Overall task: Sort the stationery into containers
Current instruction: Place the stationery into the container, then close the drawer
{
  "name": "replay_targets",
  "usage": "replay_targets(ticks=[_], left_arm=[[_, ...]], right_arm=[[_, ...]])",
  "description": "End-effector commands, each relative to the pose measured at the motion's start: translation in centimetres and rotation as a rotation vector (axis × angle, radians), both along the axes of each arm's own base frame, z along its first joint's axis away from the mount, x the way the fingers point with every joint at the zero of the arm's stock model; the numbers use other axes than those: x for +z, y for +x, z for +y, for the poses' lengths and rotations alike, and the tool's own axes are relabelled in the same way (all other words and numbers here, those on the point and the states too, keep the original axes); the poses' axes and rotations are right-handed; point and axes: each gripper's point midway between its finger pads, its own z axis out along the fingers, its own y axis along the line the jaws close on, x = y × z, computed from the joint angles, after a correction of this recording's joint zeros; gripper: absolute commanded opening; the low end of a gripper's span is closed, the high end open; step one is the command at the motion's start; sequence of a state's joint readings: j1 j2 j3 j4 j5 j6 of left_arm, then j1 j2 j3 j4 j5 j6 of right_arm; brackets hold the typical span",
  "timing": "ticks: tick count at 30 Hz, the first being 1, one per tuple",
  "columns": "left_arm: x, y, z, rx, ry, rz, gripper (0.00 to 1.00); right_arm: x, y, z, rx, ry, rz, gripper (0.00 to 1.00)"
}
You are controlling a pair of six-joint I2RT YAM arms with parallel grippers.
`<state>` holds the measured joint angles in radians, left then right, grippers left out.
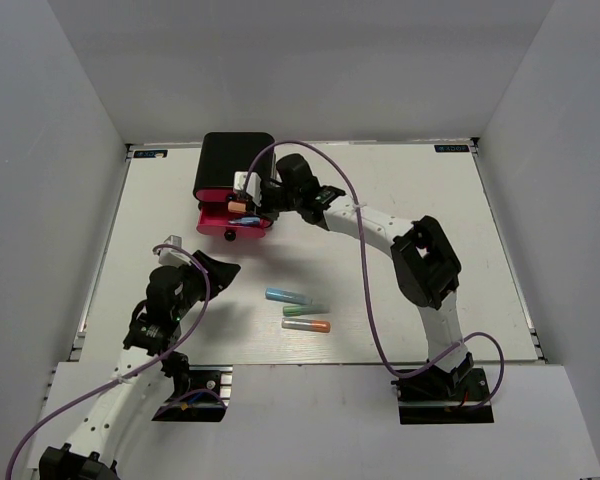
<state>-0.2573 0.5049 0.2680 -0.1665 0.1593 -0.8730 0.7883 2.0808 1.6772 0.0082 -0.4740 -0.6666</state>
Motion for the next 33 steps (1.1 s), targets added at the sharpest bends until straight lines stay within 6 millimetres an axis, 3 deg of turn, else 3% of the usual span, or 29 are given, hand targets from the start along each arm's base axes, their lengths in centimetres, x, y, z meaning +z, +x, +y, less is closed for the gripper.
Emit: replay_targets(ticks=[1, 5, 9, 11, 13, 14, 16, 18, 19, 20, 22, 23, 24, 26, 27, 29, 30, 32, 33], left_arm=[[-0.1, 0.3, 0.2, 0.015, 0.003, -0.012, 0.68], [-0.7, 0.3, 0.2, 0.018, -0.001, 0.008, 0.67], [-0.1, 0.8, 0.4, 0.034, 0.009, -0.016, 0.67], [-0.4, 1.0, 0.4, 0.034, 0.011, -0.009, 0.67], [-0.6, 1.4, 0.7, 0.053, 0.028, -0.01, 0.67], [-0.4, 1.7, 0.6, 0.054, 0.025, -0.02, 0.65], [-0.9, 2.2, 1.0, 0.082, 0.041, -0.007, 0.6], [-0.7, 2.8, 1.1, 0.094, 0.04, -0.023, 0.55], [-1.3, 3.1, 1.3, 0.105, 0.05, -0.006, 0.45], [-1.4, 3.3, 1.2, 0.105, 0.051, -0.003, 0.4], [-1.1, 3.9, 1.0, 0.11, 0.034, -0.018, 0.25], [-1.8, 4.3, 1.2, 0.12, 0.04, 0.001, 0.22], [-1.7, 4.7, 1.1, 0.124, 0.028, -0.006, 0.2], [-2.9, 5.2, 1.3, 0.146, 0.039, 0.043, 0.19], [-2.6, 5.8, 1.4, 0.159, 0.041, 0.034, 0.17], [-2.9, 6.5, 1.6, 0.181, 0.048, 0.058, 0.15], [-4.1, 6.7, 1.8, 0.203, 0.054, 0.095, 0.15], [-3.6, 7.8, 1.9, 0.233, 0.041, 0.095, 0.14], [-3.9, 7.9, 1.9, 0.234, 0.044, 0.102, 0.14]], right_arm=[[4.5, 0.6, 1.6, 0.006, 0.106, -0.081, 0.14], [3.6, 0.5, 2.1, 0.0, 0.107, -0.058, 0.22], [2.9, 0.7, 2.2, -0.019, 0.106, -0.047, 0.49], [3.8, 0.6, 2.1, -0.024, 0.124, -0.053, 0.56], [4.4, 0.5, 1.8, -0.03, 0.136, -0.052, 0.56], [6.0, 0.0, 1.6, -0.025, 0.162, -0.063, 0.56], [6.3, -0.3, 1.1, -0.023, 0.169, -0.056, 0.56], [8.6, -1.4, 0.3, -0.016, 0.201, -0.07, 0.56], [9.6, -1.9, -0.3, -0.014, 0.215, -0.079, 0.56], [9.1, -2.3, -0.8, -0.017, 0.206, -0.068, 0.54], [12.1, -3.1, -2.1, -0.027, 0.252, -0.099, 0.47], [10.3, -3.4, -3.0, -0.04, 0.225, -0.067, 0.43], [12.5, -4.1, -4.0, -0.044, 0.256, -0.088, 0.39], [10.1, -4.6, -5.7, -0.064, 0.218, -0.052, 0.3], [11.9, -5.3, -6.7, -0.07, 0.239, -0.08, 0.3], [8.6, -5.6, -8.7, -0.103, 0.183, -0.042, 0.3], [8.9, -6.0, -9.9, -0.116, 0.184, -0.051, 0.3], [8.5, -6.0, -11.4, -0.142, 0.17, -0.047, 0.3], [7.0, -6.3, -12.2, -0.154, 0.143, -0.023, 0.3]])
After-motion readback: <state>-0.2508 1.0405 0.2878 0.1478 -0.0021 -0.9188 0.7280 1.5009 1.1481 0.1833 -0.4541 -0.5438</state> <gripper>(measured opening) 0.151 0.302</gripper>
